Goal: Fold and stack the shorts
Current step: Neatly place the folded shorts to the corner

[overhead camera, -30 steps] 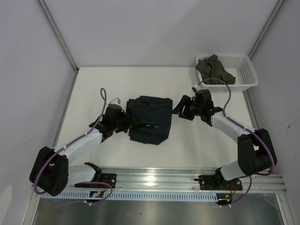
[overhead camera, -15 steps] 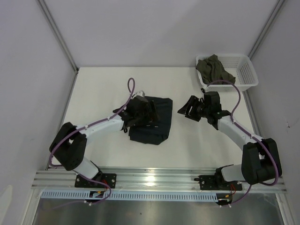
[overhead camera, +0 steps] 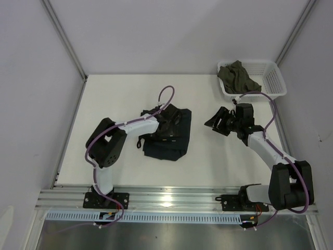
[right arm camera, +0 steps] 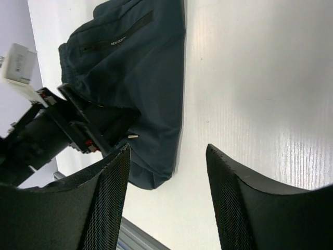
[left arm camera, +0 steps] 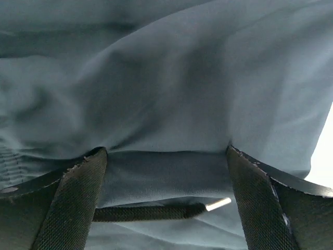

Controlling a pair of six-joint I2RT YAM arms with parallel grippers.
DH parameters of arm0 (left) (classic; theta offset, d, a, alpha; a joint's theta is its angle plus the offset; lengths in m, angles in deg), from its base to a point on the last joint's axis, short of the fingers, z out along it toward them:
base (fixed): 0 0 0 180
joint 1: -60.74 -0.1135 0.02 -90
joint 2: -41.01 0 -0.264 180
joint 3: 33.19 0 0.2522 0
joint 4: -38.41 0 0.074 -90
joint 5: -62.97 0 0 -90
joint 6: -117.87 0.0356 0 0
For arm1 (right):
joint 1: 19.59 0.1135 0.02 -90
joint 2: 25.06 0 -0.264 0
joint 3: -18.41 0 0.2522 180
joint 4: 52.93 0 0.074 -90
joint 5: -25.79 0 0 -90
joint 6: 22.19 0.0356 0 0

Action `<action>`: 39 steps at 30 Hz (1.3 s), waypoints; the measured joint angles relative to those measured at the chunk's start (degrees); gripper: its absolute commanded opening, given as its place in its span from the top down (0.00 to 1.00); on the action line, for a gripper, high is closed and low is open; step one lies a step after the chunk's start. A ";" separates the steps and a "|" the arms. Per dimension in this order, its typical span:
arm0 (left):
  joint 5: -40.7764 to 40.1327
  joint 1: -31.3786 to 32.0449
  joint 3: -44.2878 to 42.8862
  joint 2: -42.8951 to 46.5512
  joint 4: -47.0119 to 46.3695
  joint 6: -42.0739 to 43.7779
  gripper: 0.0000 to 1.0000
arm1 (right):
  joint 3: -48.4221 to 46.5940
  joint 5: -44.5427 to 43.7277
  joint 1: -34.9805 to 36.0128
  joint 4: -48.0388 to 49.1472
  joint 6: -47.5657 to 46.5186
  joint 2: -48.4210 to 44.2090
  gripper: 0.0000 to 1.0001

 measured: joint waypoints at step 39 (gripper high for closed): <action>8.83 -36.06 -33.38 -21.62 18.40 17.51 0.01 | -0.50 10.32 -3.08 -0.61 0.00 -1.57 0.38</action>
